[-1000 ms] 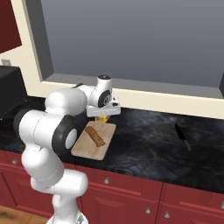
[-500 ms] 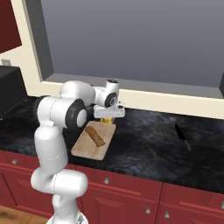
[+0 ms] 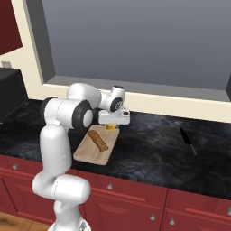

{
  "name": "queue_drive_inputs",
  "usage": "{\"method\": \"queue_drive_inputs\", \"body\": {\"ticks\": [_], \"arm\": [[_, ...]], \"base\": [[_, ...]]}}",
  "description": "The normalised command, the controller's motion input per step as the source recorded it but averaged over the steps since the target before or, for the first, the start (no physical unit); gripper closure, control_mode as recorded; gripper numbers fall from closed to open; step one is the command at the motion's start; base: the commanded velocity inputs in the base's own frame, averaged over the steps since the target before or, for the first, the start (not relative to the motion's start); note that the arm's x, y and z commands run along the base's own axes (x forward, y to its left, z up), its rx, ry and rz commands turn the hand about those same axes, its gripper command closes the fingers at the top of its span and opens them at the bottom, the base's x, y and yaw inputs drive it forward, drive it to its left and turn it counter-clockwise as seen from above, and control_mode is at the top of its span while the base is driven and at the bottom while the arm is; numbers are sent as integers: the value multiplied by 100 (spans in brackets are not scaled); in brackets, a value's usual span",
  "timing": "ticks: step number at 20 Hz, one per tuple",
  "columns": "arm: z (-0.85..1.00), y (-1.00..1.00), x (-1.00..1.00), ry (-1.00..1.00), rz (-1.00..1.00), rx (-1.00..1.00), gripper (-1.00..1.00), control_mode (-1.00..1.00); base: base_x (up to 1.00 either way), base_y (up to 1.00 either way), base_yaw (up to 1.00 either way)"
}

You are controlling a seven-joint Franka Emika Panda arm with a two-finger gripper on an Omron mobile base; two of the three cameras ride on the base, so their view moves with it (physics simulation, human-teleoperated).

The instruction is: Retrieve the sausage and cheese from the fridge and place them on the cutting board on the counter.

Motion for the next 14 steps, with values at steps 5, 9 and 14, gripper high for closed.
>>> {"method": "queue_drive_inputs", "body": {"ticks": [5, 9, 14], "arm": [[-37, 45, -73, -1, 0, -8, 100, -100], [-25, 33, -75, -8, -2, -7, -100, -100], [70, -63, 3, 2, -17, 0, -100, -100]], "base": [[0, 0, 0], [0, 0, 0], [0, 0, 0]]}}
